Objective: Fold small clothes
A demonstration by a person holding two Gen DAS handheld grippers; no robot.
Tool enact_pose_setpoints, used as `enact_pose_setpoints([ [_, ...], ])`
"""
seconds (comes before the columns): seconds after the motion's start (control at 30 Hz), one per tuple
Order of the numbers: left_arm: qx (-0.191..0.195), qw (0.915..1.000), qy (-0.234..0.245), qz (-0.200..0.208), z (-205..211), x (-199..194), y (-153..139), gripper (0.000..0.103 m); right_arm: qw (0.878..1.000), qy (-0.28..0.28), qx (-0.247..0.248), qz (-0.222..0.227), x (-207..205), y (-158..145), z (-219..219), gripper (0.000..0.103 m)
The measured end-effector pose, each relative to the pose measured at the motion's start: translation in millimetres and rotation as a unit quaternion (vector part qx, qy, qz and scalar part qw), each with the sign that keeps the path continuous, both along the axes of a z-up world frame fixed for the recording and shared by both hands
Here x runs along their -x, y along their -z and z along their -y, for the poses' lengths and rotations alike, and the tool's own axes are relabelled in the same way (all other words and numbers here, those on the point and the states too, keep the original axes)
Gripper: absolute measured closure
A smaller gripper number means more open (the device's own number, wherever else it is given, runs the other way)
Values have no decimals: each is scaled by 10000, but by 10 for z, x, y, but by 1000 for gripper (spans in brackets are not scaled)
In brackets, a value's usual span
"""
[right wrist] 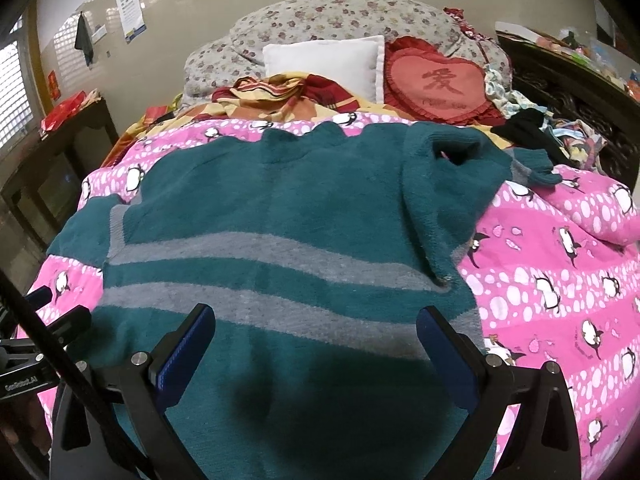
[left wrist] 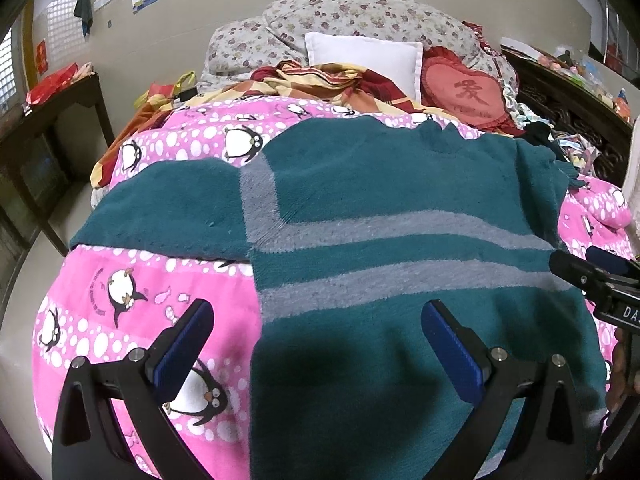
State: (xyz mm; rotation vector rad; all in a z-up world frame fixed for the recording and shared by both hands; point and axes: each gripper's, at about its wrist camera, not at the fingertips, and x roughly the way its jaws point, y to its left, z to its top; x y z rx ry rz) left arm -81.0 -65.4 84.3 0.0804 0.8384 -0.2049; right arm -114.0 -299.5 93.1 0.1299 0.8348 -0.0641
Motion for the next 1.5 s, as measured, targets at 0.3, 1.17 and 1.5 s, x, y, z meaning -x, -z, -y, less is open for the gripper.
enact_pose_setpoints([
  [0.3,-39,10000,0,-6,104,-13,23,0,9999,103,-57,-17,39,22,89,0],
  [1.17,-35,9999,-105,126,105,117,-5,0,9999,-51,78,-61,53,1,-81,0],
  [1.5,37,9998,-166,97,-39,25,-17,0,9997,-238,72,-75,-82,-42,-308,0],
])
